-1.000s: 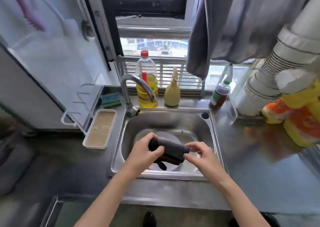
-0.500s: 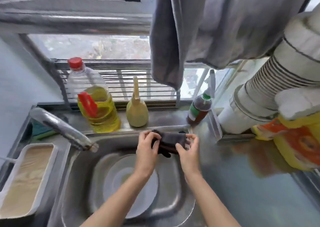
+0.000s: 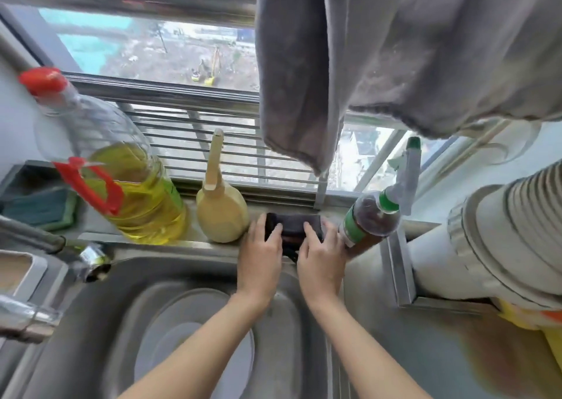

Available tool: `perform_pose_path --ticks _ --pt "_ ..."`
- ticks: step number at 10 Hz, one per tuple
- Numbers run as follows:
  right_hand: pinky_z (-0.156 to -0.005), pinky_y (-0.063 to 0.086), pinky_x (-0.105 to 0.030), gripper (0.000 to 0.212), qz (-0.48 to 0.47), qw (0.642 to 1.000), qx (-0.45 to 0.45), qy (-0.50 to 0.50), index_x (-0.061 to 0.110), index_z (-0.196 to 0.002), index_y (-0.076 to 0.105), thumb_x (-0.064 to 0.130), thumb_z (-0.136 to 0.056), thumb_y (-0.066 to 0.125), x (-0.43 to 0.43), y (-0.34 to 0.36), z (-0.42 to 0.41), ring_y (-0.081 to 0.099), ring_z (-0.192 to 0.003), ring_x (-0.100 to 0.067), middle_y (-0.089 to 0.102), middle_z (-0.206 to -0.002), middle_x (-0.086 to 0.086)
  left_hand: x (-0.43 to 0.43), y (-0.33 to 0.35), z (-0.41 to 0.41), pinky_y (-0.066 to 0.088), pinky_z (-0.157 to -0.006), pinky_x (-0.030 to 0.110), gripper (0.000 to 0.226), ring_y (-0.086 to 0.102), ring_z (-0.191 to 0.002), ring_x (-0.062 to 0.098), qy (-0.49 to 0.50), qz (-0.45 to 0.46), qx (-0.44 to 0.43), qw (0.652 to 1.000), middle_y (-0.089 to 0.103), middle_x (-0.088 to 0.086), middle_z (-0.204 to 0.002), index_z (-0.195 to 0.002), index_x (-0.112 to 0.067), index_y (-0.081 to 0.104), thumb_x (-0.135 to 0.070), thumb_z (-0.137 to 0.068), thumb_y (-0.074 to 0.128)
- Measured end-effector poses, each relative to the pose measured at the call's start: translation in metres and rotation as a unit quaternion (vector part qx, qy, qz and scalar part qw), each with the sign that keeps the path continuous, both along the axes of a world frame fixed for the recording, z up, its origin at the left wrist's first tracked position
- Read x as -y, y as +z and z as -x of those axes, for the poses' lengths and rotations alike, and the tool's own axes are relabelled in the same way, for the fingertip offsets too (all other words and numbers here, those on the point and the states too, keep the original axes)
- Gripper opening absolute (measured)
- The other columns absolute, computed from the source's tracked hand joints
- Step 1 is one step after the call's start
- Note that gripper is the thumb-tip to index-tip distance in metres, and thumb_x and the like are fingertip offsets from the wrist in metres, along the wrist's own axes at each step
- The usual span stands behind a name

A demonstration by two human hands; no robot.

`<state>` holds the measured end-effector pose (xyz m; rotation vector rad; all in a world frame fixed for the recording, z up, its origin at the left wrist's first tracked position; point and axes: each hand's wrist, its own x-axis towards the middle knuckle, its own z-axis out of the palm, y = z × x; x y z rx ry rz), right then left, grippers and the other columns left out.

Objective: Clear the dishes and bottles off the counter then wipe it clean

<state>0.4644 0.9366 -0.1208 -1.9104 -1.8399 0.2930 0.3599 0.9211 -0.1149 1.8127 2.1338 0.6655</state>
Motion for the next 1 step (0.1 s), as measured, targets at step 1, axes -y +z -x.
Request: perform_pose_path --ticks 1 --pt "-0.097 0.043 -0.048 0.039 -0.011 0.998 0.055 0.031 0.010 -0.117 0.065 0.014 -0.078 0.065 0.0135 0.0027 -0.0029 0.053 -0.114 -0.038 0.053 -0.131 -0.020 0.0210 0.0081 -0.0032 0.033 -0.106 0.045 0.042 0.034 -0.134 0.035 -0.003 0.000 -0.025 1.000 0.032 0.023 -0.146 -0.133 -0.010 0.047 -0.019 -0.093 0.051"
